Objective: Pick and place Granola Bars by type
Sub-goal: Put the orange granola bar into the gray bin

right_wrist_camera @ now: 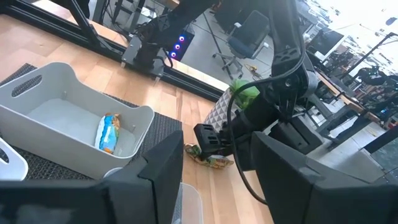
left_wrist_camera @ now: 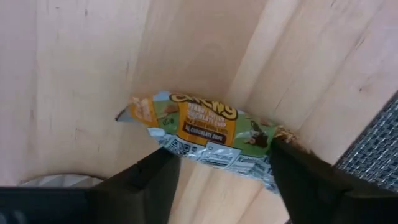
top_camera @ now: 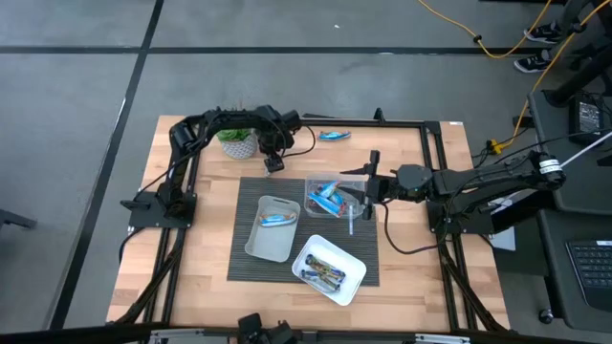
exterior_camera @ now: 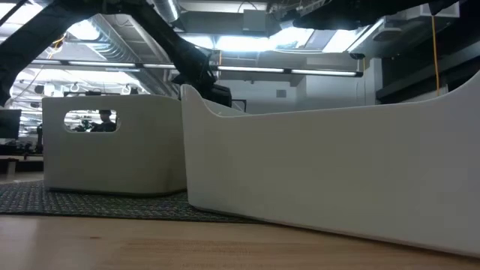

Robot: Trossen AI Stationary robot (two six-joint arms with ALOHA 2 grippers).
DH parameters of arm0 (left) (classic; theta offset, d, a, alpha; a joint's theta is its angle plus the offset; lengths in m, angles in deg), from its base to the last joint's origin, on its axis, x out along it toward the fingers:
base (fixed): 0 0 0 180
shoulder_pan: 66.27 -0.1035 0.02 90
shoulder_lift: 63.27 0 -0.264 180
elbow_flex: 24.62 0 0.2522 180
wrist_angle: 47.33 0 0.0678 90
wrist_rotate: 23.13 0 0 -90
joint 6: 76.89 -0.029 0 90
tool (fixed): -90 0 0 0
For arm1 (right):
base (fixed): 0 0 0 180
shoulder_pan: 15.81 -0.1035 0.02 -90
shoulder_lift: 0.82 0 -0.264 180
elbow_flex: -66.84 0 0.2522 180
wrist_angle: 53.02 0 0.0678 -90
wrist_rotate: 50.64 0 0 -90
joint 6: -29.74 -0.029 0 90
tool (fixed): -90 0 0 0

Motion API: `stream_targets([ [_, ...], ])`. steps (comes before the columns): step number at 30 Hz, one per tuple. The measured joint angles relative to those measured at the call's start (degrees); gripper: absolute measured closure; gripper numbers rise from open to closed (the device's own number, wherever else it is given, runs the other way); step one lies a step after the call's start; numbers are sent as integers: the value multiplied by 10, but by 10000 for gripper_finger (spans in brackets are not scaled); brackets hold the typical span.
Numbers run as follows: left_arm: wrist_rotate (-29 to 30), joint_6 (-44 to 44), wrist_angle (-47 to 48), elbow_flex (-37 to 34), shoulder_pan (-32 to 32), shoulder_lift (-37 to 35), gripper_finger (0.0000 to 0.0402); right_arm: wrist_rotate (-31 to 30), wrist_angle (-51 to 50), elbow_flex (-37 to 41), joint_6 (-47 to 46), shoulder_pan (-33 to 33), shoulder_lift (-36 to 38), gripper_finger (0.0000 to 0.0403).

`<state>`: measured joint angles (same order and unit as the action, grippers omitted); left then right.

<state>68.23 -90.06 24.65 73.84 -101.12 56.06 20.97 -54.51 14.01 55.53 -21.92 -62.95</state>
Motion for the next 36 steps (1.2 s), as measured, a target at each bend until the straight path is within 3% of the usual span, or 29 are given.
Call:
stream_targets([
  [11,16,-2,-1,0,33,-5,352,0,0,0,0,0,0,211],
  [14,10,-8,1,-2,49,-17,385,0,0,0,0,0,0,211],
  [23,13,0,8,29,110,-95,382,0,0,0,1,0,0,211],
  [36,9,27,2,38,242,-292,389,0,0,0,2,0,0,211],
])
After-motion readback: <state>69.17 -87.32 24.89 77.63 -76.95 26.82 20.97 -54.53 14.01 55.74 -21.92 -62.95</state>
